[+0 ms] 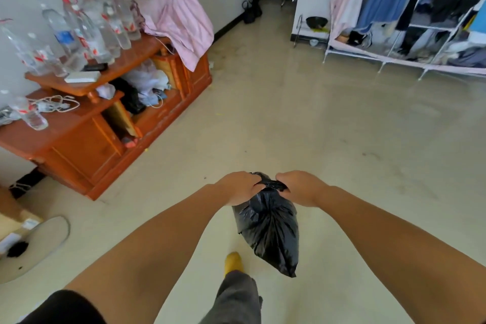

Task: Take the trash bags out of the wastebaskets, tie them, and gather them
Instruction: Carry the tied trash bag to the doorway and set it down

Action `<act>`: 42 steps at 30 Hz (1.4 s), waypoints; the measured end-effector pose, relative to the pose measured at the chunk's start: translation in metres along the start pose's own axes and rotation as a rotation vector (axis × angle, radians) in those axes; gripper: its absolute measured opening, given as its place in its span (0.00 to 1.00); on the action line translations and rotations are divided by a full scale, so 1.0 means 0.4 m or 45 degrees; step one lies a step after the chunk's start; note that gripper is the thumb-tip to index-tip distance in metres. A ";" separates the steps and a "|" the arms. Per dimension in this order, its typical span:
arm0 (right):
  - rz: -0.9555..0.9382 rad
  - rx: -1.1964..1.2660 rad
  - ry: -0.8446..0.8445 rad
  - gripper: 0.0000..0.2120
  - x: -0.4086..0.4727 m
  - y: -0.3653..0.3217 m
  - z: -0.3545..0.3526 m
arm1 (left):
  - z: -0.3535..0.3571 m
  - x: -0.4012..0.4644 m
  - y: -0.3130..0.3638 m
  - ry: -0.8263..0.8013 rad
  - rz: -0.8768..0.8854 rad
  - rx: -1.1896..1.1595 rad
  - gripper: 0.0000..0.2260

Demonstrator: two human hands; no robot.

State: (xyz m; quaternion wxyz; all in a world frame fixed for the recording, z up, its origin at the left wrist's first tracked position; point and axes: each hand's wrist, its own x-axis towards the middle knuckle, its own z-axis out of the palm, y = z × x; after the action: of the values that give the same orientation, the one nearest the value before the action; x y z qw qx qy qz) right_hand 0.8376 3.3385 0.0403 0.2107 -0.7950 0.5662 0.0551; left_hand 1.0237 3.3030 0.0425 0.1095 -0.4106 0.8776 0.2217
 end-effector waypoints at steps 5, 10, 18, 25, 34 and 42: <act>0.035 0.072 -0.019 0.03 0.287 0.097 -0.140 | -0.178 0.249 -0.197 -0.054 0.030 0.036 0.18; 0.055 0.088 -0.013 0.05 0.516 0.211 -0.268 | -0.331 0.482 -0.320 -0.114 0.045 0.036 0.18; 0.001 0.119 -0.017 0.11 0.923 0.514 -0.470 | -0.564 0.936 -0.491 -0.089 -0.005 0.032 0.17; -0.104 0.004 -0.086 0.04 1.247 0.788 -0.722 | -0.779 1.304 -0.585 -0.040 -0.106 -0.064 0.17; -0.074 -0.029 -0.049 0.11 1.670 1.132 -0.974 | -1.043 1.827 -0.749 -0.005 -0.080 -0.045 0.17; -0.011 0.007 -0.022 0.12 2.099 1.417 -1.240 | -1.357 2.314 -0.951 0.002 0.045 0.014 0.17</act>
State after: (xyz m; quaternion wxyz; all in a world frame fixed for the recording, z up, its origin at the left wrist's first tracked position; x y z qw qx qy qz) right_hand 0.5357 2.2522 0.0607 0.2180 -0.7963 0.5611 0.0594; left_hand 0.7196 2.2062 0.0586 0.1072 -0.3945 0.8861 0.2185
